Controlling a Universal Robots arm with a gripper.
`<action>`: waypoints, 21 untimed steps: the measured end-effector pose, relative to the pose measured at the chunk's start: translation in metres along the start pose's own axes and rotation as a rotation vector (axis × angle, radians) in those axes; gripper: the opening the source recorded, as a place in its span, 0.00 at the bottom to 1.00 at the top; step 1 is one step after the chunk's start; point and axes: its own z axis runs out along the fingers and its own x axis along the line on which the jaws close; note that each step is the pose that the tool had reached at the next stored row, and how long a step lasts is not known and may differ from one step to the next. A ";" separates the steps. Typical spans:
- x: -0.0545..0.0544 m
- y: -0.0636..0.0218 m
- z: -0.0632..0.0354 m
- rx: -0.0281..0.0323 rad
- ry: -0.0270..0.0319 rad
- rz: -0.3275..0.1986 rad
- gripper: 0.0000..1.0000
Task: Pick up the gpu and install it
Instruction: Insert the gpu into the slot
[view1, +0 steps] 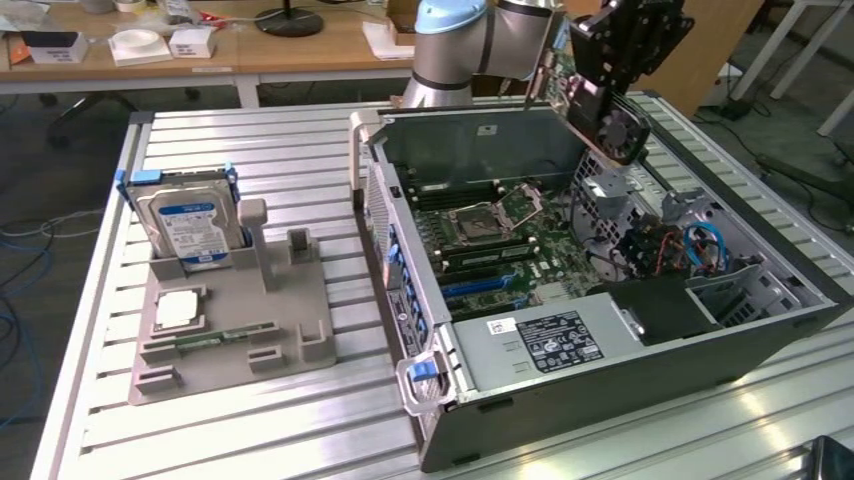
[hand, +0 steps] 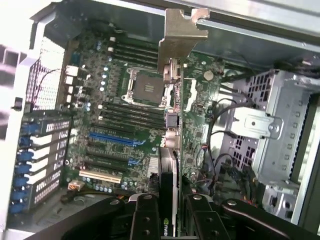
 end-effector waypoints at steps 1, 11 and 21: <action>0.000 0.0000 0.0001 -0.0002 0.0001 -0.016 0.26; 0.000 -0.0001 0.0011 -0.0024 0.0005 -0.159 0.26; 0.001 -0.0004 0.0020 -0.0044 0.0009 -0.291 0.26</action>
